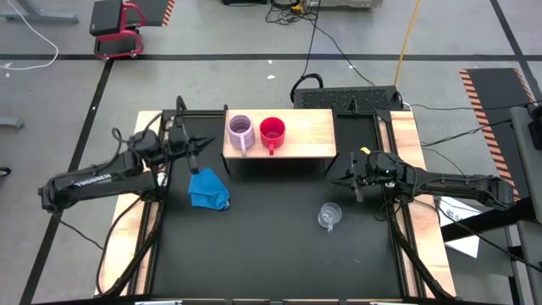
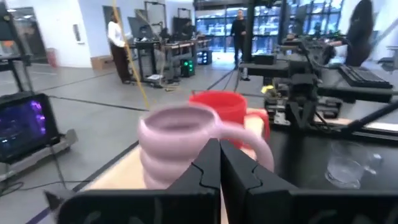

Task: Stack small to large cups/mugs on shelf
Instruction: Put the transparent mug on the shelf

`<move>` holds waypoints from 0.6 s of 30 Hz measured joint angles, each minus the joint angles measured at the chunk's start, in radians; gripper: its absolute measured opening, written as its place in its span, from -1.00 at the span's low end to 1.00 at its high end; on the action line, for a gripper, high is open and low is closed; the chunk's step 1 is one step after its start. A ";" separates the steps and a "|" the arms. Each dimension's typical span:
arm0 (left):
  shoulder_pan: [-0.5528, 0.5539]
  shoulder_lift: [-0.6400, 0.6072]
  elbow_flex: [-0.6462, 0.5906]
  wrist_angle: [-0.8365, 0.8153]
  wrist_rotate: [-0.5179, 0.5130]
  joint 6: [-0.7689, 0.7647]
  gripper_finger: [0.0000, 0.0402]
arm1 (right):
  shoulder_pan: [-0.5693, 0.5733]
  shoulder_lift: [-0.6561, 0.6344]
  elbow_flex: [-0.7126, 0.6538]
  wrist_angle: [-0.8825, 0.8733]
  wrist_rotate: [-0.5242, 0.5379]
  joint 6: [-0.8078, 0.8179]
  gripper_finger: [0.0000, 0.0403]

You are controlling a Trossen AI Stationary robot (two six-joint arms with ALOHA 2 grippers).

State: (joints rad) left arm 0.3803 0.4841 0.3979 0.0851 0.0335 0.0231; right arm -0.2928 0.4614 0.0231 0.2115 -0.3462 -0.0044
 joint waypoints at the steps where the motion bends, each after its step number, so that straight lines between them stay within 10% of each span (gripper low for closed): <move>1: -0.004 -0.015 -0.035 0.018 0.003 0.001 -1.00 | 0.000 0.000 0.000 0.000 0.000 0.000 -1.00; 18: -0.033 -0.146 -0.386 0.270 0.055 -0.064 -1.00 | 0.000 0.000 -0.001 0.066 -0.042 0.014 -1.00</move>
State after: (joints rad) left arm 0.3470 0.3383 0.0124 0.3552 0.0884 -0.0411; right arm -0.2928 0.4615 0.0223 0.2778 -0.3878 0.0098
